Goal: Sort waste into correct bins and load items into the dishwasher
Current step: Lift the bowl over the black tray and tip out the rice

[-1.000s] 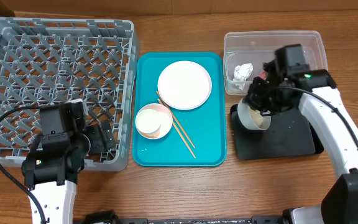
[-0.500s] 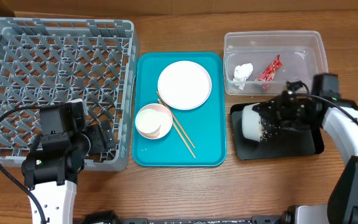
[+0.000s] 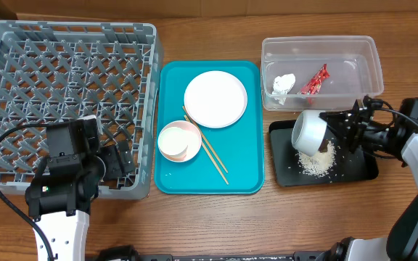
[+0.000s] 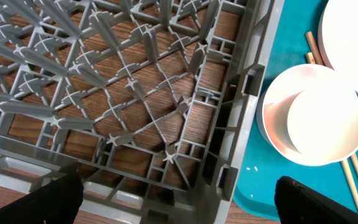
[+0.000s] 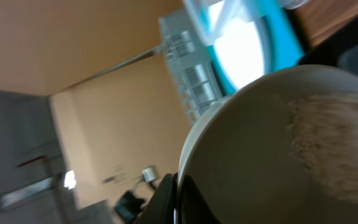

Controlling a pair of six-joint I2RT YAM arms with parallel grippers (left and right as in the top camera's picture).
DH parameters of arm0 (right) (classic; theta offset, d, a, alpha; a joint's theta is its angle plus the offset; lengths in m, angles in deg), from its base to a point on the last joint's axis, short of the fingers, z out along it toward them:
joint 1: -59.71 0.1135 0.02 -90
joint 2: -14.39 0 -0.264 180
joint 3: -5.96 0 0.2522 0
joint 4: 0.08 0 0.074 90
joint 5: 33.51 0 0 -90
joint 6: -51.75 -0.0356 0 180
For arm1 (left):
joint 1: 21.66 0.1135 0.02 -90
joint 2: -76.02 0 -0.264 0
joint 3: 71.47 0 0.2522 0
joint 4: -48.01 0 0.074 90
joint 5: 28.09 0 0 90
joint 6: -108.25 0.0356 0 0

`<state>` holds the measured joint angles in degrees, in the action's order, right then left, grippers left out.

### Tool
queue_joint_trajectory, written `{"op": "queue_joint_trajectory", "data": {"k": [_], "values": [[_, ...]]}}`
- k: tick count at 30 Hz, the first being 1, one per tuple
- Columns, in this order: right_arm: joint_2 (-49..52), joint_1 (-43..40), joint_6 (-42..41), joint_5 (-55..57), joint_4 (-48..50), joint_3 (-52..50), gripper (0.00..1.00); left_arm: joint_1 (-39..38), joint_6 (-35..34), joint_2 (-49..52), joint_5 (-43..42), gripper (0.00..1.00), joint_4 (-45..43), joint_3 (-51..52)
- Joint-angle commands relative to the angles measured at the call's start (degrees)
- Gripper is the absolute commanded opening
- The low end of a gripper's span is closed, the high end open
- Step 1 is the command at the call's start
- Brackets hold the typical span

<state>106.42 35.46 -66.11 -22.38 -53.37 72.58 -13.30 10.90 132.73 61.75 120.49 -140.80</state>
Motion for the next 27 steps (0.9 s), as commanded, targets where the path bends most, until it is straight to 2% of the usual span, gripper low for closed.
{"op": "queue_joint_trajectory", "data": {"k": [1,15,20,23,27], "values": [[-1.2,-1.7,-2.5,-9.5,0.3,-0.3,0.04,0.2,-0.6,0.2,0.1,1.0,-0.2,-1.3],[-1.2,-7.1,-17.1,-11.1,0.6,-0.3,0.04,0.2,-0.6,0.2,0.1,1.0,-0.2,-1.3],[-1.2,-7.4,-21.3,-11.1,5.2,-0.3,0.04,0.2,-0.6,0.2,0.1,1.0,-0.2,-1.3],[-1.2,-7.3,-19.4,-11.1,9.2,-0.3,0.04,0.2,-0.6,0.2,0.1,1.0,-0.2,-1.3],[-1.2,-5.2,-9.1,-9.9,9.9,-0.3,0.04,0.2,-0.6,0.2,0.1,1.0,-0.2,-1.3]]}}
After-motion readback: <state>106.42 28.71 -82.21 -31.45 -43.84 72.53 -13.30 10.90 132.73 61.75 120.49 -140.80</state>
